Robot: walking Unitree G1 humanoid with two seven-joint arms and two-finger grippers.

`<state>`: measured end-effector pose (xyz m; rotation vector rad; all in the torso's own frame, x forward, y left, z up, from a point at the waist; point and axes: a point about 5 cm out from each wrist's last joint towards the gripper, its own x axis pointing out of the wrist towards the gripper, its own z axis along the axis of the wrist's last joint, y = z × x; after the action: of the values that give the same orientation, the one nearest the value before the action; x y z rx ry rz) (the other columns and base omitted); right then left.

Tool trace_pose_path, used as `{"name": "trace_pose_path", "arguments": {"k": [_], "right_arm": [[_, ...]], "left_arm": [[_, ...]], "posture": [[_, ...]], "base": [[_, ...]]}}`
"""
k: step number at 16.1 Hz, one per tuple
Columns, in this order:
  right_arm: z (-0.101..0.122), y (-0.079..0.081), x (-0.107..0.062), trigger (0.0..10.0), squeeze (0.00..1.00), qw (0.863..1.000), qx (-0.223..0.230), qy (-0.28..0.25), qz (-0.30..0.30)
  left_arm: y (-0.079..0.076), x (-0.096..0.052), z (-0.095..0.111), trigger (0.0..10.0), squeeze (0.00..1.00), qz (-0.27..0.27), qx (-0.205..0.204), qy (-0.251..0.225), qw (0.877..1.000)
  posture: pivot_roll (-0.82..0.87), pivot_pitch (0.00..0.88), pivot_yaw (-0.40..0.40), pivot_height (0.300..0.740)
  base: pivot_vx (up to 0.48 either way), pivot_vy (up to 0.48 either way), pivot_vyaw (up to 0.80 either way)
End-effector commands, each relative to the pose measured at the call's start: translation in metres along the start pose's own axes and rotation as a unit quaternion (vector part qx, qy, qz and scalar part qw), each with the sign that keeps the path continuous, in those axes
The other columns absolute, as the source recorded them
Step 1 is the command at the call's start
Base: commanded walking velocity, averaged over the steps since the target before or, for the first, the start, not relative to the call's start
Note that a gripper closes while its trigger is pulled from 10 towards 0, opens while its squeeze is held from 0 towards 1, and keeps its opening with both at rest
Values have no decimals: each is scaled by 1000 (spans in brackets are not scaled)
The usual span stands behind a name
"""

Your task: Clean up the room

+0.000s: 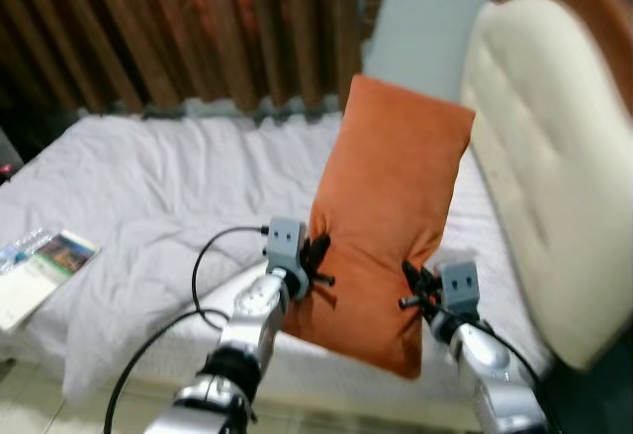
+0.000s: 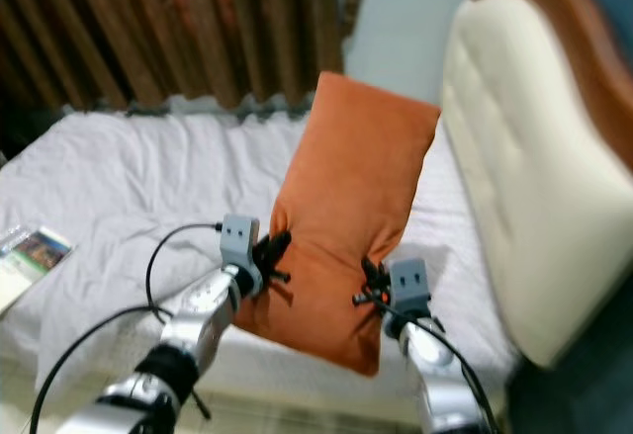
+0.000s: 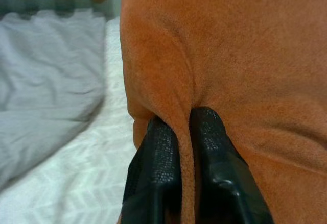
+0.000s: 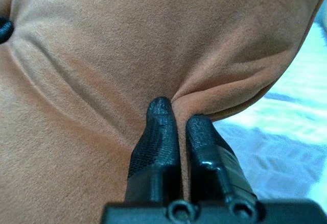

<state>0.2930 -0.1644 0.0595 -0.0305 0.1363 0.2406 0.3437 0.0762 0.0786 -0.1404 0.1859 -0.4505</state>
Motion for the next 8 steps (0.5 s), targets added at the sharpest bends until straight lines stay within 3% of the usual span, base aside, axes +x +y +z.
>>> {"name": "trace_pose_path", "arguments": {"k": [1, 2, 4, 6, 8], "right_arm": [[-3, -10, -7, 10000, 0, 1000, -13, 4, -20], [-4, -10, -8, 10000, 0, 1000, -13, 5, -21], [6, -18, -18, 10000, 0, 997, -55, -29, -52], [10, -20, -25, 10000, 0, 997, -38, -42, -47], [13, -18, -25, 10000, 0, 998, -33, -46, -13]], "left_arm": [[18, -2, 18, 10000, 0, 28, 21, -34, 999], [19, -3, 17, 10000, 0, 27, 23, -32, 999], [27, -14, 16, 10000, 0, 22, 19, -64, 998], [37, -29, 16, 10000, 0, 37, 25, -104, 994], [30, -51, -1, 10000, 0, 32, 33, -111, 993]], "posture": [[-176, 0, 105, 740], [-176, 0, 105, 740], [-186, 0, 70, 740], [-182, 0, 11, 740], [-144, 4, -50, 740]], "base": [[472, 0, 0], [472, 0, 0], [480, 0, 0], [480, 0, 0], [480, 0, 0]]}}
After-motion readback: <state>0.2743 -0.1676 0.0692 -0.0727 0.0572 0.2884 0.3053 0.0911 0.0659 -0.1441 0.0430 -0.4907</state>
